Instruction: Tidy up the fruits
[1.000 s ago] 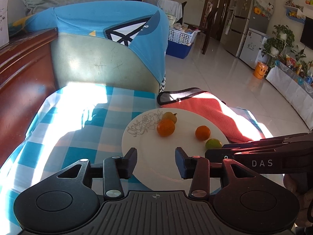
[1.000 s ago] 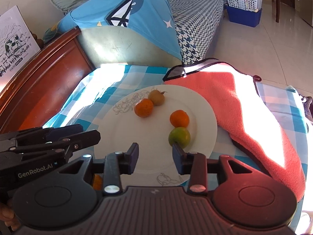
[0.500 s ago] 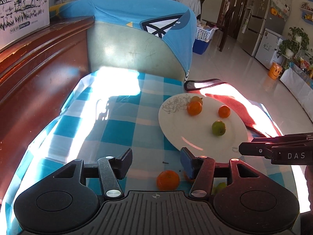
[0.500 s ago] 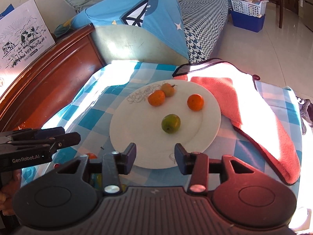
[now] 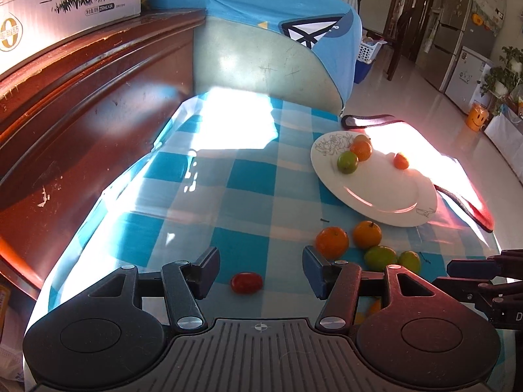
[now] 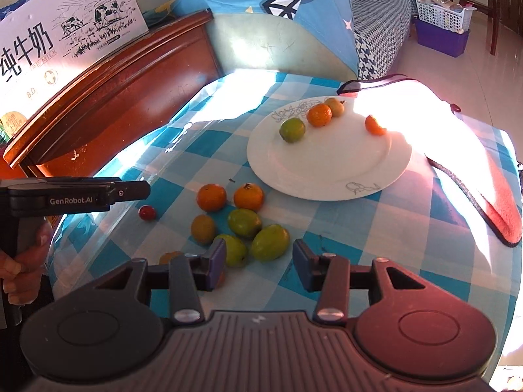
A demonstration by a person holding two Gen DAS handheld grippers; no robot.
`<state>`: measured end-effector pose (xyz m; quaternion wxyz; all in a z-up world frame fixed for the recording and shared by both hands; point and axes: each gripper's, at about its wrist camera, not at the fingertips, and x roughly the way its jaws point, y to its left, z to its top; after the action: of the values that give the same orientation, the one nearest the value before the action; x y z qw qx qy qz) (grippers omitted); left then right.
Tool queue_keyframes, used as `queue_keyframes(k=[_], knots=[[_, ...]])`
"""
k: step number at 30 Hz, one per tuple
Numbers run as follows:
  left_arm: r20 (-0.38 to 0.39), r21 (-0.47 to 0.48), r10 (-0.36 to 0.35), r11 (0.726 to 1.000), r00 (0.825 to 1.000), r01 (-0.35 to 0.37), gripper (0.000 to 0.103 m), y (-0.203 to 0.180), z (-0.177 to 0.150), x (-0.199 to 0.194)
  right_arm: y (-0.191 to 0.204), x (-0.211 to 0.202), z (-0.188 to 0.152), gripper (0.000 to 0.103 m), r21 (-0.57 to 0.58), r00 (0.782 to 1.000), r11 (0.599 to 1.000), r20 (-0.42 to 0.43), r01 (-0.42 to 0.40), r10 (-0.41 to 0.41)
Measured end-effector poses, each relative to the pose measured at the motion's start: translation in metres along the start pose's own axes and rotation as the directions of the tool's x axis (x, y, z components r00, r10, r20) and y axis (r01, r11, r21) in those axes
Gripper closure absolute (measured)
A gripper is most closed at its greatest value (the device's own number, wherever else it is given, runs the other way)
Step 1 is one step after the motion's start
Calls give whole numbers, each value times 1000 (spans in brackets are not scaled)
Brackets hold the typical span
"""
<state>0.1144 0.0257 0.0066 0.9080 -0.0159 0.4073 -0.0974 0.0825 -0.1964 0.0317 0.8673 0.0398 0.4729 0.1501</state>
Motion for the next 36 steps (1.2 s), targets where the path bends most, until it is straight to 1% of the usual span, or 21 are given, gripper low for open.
queue_keyframes(k=[4,11,14,18,25,32,36], knots=[[-11,38,32,999,999,-31,48,2,-9,2,11,-1,-12,57,-10,1000,1000,-13,-9,8],[-42,71,44,997,998,-41,48,6,-24,6,26,-6,-36,57,3,999,999,-37,-38,38],[-41,71,29,997,999,-26,48,6,-26,7,33,-6,-46,57,6,997,999,-53,-52,53],[-38,90,41,995,998,-37,48,3,-28,11,40,-6,-56,57,9,995,997,-68,-73,73],[-29,92,55,994,998,-52,49,1,-27,16,48,-2,-63,57,-4,994,998,-81,-69,68],[-18,81,56,995,998,-54,49,1,-27,21,61,3,-66,57,-62,995,996,-83,-59,54],[-5,86,63,994,998,-62,49,0,-28,23,71,6,-68,57,-115,997,992,-75,-45,36]])
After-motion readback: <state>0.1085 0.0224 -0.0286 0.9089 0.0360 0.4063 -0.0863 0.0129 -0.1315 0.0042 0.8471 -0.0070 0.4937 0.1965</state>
